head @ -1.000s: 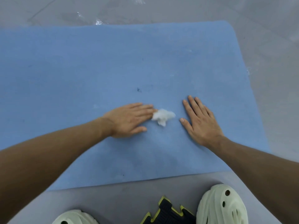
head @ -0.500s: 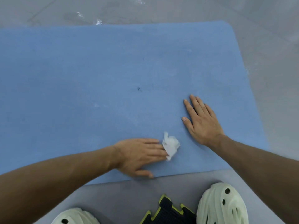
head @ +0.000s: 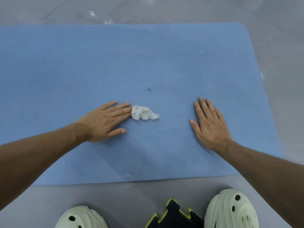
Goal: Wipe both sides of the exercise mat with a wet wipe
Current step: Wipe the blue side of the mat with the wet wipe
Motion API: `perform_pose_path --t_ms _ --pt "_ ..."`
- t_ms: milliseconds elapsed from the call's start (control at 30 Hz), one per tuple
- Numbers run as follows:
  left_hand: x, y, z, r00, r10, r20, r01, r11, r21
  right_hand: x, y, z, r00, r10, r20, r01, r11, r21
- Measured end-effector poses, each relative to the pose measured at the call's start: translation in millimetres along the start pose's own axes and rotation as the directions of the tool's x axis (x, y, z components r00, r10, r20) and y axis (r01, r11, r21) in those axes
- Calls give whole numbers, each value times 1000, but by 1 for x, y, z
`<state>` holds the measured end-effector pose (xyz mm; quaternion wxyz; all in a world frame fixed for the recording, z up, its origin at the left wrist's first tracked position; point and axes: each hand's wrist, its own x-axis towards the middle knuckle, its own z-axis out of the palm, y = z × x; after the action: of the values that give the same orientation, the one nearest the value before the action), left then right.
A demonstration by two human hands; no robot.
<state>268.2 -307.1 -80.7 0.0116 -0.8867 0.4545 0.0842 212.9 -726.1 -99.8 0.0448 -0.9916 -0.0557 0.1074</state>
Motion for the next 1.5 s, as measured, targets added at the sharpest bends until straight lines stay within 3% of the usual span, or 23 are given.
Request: perform_pose_path --t_ms 100,200,333,467,633,733,800,867,1000,1167,1267,1367,1433,1500 --pt "3 25 -4 976 218 0 -218 974 -56 0 -3 2 1000 9 -14 -9 1000 3" --pt "5 80 0 887 460 32 -448 878 -170 0 -3 3 1000 12 -19 -12 1000 6" --pt "-5 120 9 838 545 -2 -533 819 -211 0 -4 3 1000 20 -18 -20 1000 6" --pt "-10 86 11 890 455 -24 -452 875 -173 0 -4 5 1000 25 -16 -25 1000 8" --pt "-8 10 -1 991 129 -23 -130 990 -57 0 -4 7 999 27 -20 -27 1000 6" --pt "-3 -16 -10 989 -148 -14 147 989 -34 0 -4 7 999 31 -16 -31 1000 5" --pt "3 -18 -11 976 -219 18 220 972 -84 0 -4 7 999 32 -21 -32 999 4" --pt "14 -4 -8 991 -134 11 134 984 -113 0 -4 7 999 30 -24 -30 1000 4" --pt "41 60 -3 985 165 -53 -173 959 -226 0 -4 7 999 30 -22 -30 999 14" --pt "67 149 2 864 501 48 -460 824 -331 1 -5 6 999 35 -17 -34 999 14" --pt "69 154 11 861 508 28 -478 827 -297 1 -4 6 999 36 -20 -35 999 26" --pt "71 116 11 902 433 -2 -422 879 -224 1 -5 7 999 35 -30 -34 999 24" --pt "76 84 7 943 331 -22 -331 930 -160 1 -4 8 999 32 -21 -32 999 27" --pt "83 56 2 989 133 -57 -138 987 -84 1 -5 8 999 36 -24 -36 999 27"
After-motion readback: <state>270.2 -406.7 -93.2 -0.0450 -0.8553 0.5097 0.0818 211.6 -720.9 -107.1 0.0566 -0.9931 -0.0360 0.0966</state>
